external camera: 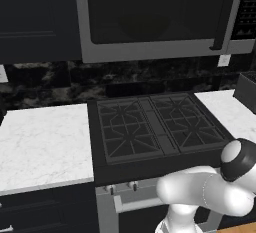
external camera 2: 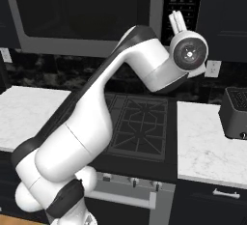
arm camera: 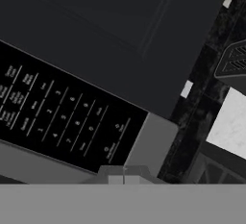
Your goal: Open the microwave, place the bowl with waffle inside the microwave, then close the microwave door and turn it on.
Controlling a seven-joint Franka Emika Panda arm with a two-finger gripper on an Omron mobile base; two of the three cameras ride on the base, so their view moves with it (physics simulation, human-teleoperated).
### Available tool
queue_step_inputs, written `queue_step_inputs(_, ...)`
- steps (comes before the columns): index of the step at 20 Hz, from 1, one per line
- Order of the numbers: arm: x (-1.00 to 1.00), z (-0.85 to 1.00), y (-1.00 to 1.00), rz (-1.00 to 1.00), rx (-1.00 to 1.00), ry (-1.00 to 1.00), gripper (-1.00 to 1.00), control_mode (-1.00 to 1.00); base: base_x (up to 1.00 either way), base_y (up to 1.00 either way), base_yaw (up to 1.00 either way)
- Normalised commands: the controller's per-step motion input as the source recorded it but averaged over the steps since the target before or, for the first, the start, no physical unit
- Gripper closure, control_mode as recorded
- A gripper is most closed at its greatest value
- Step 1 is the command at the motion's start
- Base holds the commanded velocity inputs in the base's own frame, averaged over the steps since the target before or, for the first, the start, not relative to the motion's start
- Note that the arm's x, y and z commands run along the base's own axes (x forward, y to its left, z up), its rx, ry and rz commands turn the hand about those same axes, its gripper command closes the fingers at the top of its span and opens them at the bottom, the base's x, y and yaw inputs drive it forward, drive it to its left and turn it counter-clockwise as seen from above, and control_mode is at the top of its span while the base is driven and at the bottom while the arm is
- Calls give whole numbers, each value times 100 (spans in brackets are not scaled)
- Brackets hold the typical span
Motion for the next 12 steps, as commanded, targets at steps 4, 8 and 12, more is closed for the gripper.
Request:
queue_step_inputs(4, 15, 0, 0, 0, 5, 0, 100, -100, 0, 0, 0)
queue_step_inputs(8, 34, 0, 0, 0, 10, 0, 100, -100, 0, 0, 0)
queue_step_inputs(12, 43, -1, 0, 0, 14, 0, 100, -100, 0, 0, 0)
